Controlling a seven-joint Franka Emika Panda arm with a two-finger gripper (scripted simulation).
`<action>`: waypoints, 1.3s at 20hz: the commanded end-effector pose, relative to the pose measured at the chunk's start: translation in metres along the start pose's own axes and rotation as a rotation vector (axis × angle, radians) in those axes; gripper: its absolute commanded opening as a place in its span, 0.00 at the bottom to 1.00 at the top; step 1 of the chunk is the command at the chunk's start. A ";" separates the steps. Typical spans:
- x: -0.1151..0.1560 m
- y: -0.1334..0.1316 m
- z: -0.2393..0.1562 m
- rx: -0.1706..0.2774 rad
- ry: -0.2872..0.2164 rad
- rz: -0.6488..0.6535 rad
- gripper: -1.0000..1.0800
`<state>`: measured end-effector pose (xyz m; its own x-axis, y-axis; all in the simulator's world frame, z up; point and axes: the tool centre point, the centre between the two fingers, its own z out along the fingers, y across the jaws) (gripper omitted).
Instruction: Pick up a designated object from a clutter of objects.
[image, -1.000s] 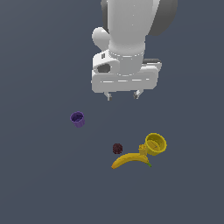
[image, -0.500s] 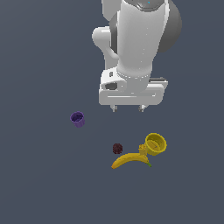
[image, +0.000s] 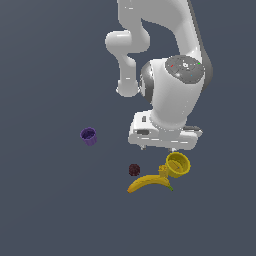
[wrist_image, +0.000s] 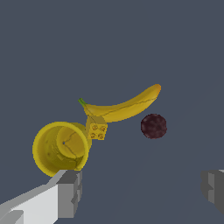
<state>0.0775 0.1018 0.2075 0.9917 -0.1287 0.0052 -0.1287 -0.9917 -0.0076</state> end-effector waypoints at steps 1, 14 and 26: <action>0.006 -0.013 0.023 -0.002 -0.001 0.036 0.96; 0.016 -0.049 0.096 -0.008 -0.004 0.139 0.96; 0.016 -0.051 0.119 -0.008 -0.006 0.143 0.96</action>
<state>0.1008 0.1512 0.0964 0.9633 -0.2686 0.0004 -0.2686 -0.9633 -0.0004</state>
